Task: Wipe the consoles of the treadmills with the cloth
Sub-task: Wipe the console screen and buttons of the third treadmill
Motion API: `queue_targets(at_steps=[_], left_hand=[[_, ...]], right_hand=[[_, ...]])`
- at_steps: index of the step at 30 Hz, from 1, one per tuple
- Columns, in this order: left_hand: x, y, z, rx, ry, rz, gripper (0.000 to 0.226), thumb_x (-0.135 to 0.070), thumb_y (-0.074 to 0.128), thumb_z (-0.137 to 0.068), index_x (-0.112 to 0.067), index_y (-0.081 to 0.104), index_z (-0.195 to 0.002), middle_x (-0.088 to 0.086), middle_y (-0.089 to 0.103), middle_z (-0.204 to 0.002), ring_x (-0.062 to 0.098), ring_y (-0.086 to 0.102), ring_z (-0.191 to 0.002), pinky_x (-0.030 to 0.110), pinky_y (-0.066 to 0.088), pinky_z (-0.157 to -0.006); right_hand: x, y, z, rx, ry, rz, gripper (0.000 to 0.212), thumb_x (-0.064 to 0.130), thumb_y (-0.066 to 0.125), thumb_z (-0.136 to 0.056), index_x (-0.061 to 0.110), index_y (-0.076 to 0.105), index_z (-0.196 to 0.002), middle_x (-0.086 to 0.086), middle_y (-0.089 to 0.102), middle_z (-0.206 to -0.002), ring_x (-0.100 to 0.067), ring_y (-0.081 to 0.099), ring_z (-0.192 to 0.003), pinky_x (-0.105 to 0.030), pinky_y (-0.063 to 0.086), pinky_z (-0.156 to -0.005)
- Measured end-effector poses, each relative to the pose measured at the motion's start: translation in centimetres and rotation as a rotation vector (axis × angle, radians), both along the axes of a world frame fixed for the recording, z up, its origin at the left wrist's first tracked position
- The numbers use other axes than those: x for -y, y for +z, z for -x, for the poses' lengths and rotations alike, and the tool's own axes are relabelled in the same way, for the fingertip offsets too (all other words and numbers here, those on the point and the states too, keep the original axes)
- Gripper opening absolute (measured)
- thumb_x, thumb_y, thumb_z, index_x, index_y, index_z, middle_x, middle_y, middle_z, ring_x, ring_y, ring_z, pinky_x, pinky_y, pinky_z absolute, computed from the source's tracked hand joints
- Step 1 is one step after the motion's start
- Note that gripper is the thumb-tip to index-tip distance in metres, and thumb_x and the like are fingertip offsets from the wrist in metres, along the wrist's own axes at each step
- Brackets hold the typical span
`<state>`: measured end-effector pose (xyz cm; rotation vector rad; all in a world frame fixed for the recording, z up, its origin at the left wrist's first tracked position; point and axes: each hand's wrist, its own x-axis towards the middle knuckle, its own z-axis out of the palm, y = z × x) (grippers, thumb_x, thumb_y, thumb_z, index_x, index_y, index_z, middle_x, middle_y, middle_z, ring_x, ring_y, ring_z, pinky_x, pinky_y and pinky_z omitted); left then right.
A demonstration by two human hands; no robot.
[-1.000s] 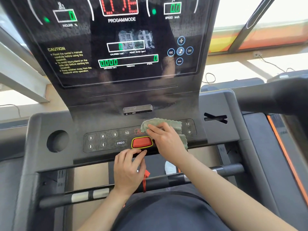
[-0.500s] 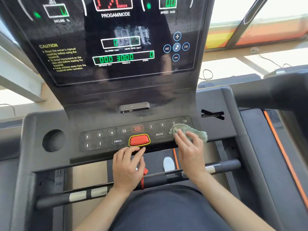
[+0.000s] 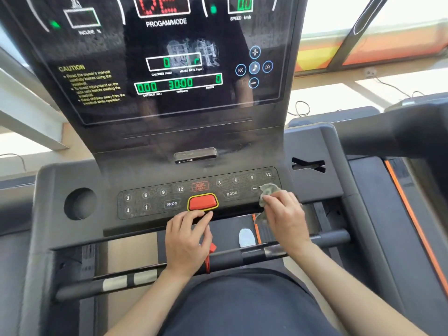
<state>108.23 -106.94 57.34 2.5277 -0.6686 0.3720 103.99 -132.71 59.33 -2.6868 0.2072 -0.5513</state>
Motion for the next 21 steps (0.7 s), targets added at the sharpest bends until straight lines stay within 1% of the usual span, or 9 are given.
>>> queue_targets(at_steps=[5,8,10,12,14,16,18,20,21], left_hand=[[-0.4,0.0,0.1,-0.029,-0.016,-0.001,0.035,-0.009,0.075,-0.081,-0.017,0.076,-0.115,0.001,0.069,-0.109,0.026,0.061,-0.103,0.040,0.049,-0.084],[-0.8,0.4,-0.1,-0.058,-0.020,0.021,0.032,-0.010,0.074,-0.082,-0.015,0.076,-0.113,0.000,0.069,-0.109,0.025,0.062,-0.103,0.040,0.051,-0.085],[-0.8,1.0,-0.5,-0.113,-0.055,0.070,0.034,-0.014,0.076,-0.081,-0.016,0.075,-0.115,-0.003,0.069,-0.109,0.021,0.062,-0.102,0.037,0.052,-0.087],[-0.8,2.0,-0.9,-0.247,-0.138,0.127,0.047,-0.019,0.078,-0.080,-0.019,0.070,-0.126,-0.008,0.068,-0.115,0.015,0.062,-0.104,0.031,0.052,-0.091],[-1.1,3.3,-1.3,-0.454,-0.179,0.193,0.059,-0.024,0.078,-0.081,-0.026,0.061,-0.138,-0.018,0.065,-0.125,0.004,0.061,-0.110,0.024,0.050,-0.096],[-1.9,4.1,-1.7,-0.652,-0.154,0.295,0.061,-0.027,0.078,-0.085,-0.036,0.055,-0.141,-0.023,0.065,-0.127,-0.001,0.062,-0.112,0.022,0.048,-0.097],[-2.6,4.5,-2.0,-0.814,-0.135,0.380,0.050,-0.022,0.074,-0.090,-0.042,0.056,-0.133,-0.017,0.071,-0.114,0.008,0.069,-0.101,0.031,0.054,-0.092],[-3.4,5.1,-2.3,-0.941,-0.082,0.482,0.037,-0.011,0.067,-0.095,-0.040,0.059,-0.117,-0.006,0.073,-0.097,0.013,0.072,-0.082,0.040,0.060,-0.077],[-3.6,5.6,-2.5,-0.979,-0.043,0.546,0.034,-0.006,0.064,-0.096,-0.037,0.059,-0.109,-0.003,0.073,-0.091,0.013,0.069,-0.073,0.039,0.060,-0.067]], right_hand=[[-4.6,-0.4,-1.3,-0.047,0.180,-0.089,0.012,-0.004,0.071,-0.085,0.007,0.070,-0.091,-0.006,0.056,-0.084,-0.026,0.051,-0.072,-0.037,0.050,-0.066],[-6.8,0.2,-1.8,-0.098,0.282,-0.150,0.016,-0.002,0.076,-0.080,0.008,0.071,-0.092,-0.003,0.058,-0.087,-0.022,0.055,-0.075,-0.030,0.051,-0.067],[-8.0,0.2,-1.9,-0.134,0.293,-0.280,0.020,0.001,0.079,-0.077,0.013,0.073,-0.092,0.001,0.061,-0.087,-0.016,0.059,-0.074,-0.027,0.053,-0.067],[-9.2,0.7,-2.1,-0.170,0.230,-0.532,0.019,0.006,0.079,-0.077,0.018,0.074,-0.091,0.005,0.064,-0.086,-0.010,0.064,-0.073,-0.028,0.056,-0.067],[-10.2,1.8,-2.8,-0.219,0.132,-0.795,0.017,0.008,0.078,-0.079,0.024,0.075,-0.086,0.007,0.067,-0.083,-0.011,0.067,-0.072,-0.029,0.056,-0.066],[-10.8,2.9,-3.5,-0.306,0.069,-0.997,0.019,0.005,0.078,-0.081,0.024,0.075,-0.082,0.004,0.072,-0.078,-0.009,0.068,-0.069,-0.027,0.055,-0.063],[-11.0,3.7,-4.1,-0.357,0.085,-1.110,0.016,0.004,0.076,-0.083,0.019,0.074,-0.083,-0.002,0.074,-0.075,-0.011,0.067,-0.068,-0.029,0.055,-0.064],[-11.1,3.9,-4.5,-0.373,0.137,-1.109,0.017,0.002,0.073,-0.085,0.019,0.074,-0.088,-0.003,0.074,-0.080,-0.014,0.068,-0.074,-0.035,0.057,-0.072],[-11.3,3.8,-4.6,-0.376,0.176,-1.066,0.020,0.004,0.073,-0.085,0.021,0.074,-0.095,-0.002,0.074,-0.086,-0.013,0.068,-0.079,-0.035,0.058,-0.075]])
